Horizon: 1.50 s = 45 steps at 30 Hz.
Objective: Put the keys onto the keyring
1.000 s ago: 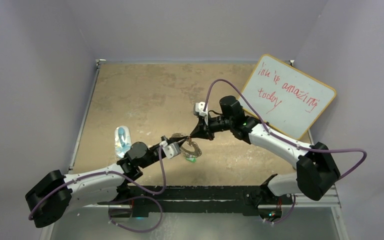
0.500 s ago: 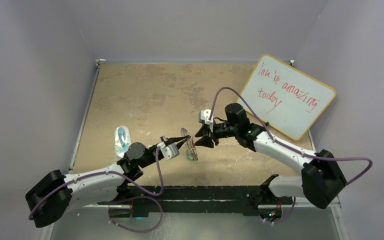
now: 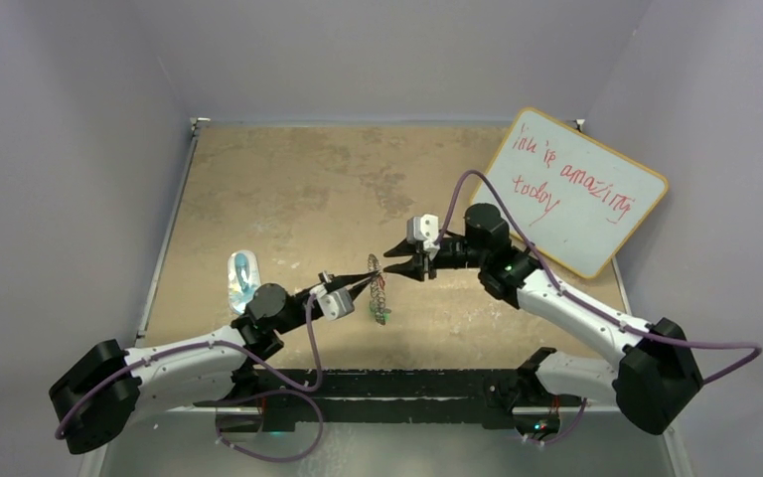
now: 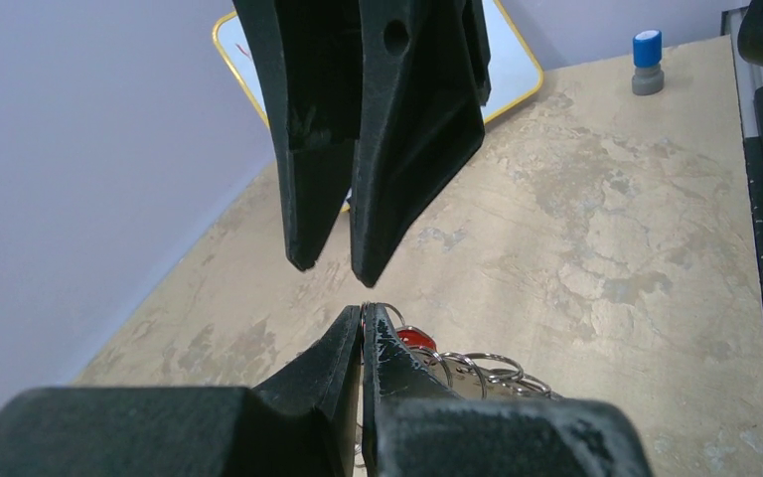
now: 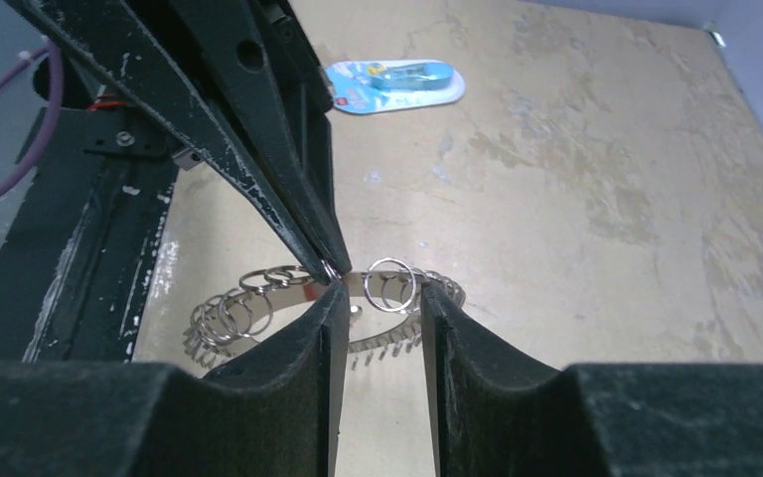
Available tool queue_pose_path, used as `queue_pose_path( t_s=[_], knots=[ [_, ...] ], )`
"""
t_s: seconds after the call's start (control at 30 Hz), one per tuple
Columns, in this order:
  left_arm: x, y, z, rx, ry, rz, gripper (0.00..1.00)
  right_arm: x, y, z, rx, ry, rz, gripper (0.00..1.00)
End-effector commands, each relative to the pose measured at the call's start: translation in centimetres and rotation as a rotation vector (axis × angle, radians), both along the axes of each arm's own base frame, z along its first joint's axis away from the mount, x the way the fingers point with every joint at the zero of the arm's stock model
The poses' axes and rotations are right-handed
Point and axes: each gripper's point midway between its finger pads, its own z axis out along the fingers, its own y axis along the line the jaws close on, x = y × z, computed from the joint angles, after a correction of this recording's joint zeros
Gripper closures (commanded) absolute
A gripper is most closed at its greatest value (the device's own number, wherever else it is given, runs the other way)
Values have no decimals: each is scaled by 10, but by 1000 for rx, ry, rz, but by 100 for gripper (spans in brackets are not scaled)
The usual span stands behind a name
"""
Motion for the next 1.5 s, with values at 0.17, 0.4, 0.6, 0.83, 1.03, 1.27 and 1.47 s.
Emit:
queue_pose_path(
  t_s=[0.17, 0.4, 0.6, 0.83, 1.03, 1.27, 1.47],
  knots=[
    [-8, 0, 36, -92, -90, -37, 100, -16, 12, -2, 36, -14, 178, 68],
    [-9, -2, 37, -94, -93, -46, 100, -17, 14, 1, 57, -36, 200, 89],
    [-9, -2, 39, -97, -95, -48, 100, -17, 17, -4, 50, -12, 221, 100],
    [-3, 3, 36, -70, -85, -2, 91, 8, 10, -2, -8, -37, 52, 100],
    [14, 17, 24, 59, -49, 113, 57, 30, -4, -18, -207, 3, -101, 100],
    [25, 22, 0, 333, -11, 144, 52, 29, -3, -37, -426, -27, -177, 100],
    [25, 18, -8, 444, -21, 106, 57, 24, 7, -32, -449, -59, -160, 100]
  ],
)
